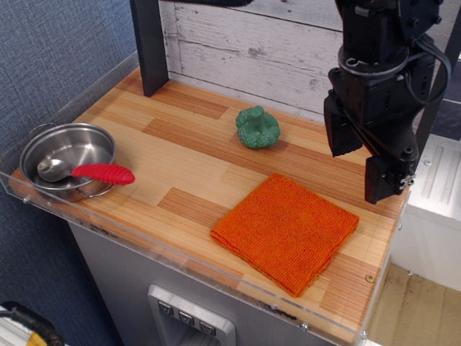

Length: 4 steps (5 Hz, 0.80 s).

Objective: Put the broccoli next to the bowl

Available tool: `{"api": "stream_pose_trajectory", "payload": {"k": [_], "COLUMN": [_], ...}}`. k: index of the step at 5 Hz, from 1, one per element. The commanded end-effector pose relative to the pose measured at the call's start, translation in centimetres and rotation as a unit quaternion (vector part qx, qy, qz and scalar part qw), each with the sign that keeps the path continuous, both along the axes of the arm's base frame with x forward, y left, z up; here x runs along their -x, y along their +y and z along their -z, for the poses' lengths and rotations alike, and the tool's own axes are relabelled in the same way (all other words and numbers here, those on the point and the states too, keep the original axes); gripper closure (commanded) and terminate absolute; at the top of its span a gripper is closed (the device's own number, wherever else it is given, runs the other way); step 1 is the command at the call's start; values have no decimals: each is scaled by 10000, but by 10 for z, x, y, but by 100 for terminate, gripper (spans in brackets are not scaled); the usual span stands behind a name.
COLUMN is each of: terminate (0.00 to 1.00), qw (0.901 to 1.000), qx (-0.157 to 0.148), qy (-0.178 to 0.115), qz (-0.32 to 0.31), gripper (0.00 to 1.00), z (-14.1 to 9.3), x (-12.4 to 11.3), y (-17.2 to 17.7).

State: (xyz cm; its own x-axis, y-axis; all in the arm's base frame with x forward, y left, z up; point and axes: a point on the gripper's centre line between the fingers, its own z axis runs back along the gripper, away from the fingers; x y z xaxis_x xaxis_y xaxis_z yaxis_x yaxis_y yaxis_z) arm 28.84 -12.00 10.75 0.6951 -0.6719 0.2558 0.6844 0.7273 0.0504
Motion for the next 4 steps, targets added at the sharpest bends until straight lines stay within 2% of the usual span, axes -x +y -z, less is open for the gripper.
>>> {"api": "stream_pose_trajectory", "payload": {"k": [1, 2, 3, 4], "terminate": [0, 0, 0, 0], "qw": [10000, 9986, 9838, 9577], "qx": [0, -96, -316, -266], "qy": [0, -8, -82, -265], "qz": [0, -518, -1761, -2854], "gripper": [0, 0, 0, 0], "z": [0, 7, 8, 9], "x": [0, -11, -18, -26], "y": [0, 22, 53, 86]}}
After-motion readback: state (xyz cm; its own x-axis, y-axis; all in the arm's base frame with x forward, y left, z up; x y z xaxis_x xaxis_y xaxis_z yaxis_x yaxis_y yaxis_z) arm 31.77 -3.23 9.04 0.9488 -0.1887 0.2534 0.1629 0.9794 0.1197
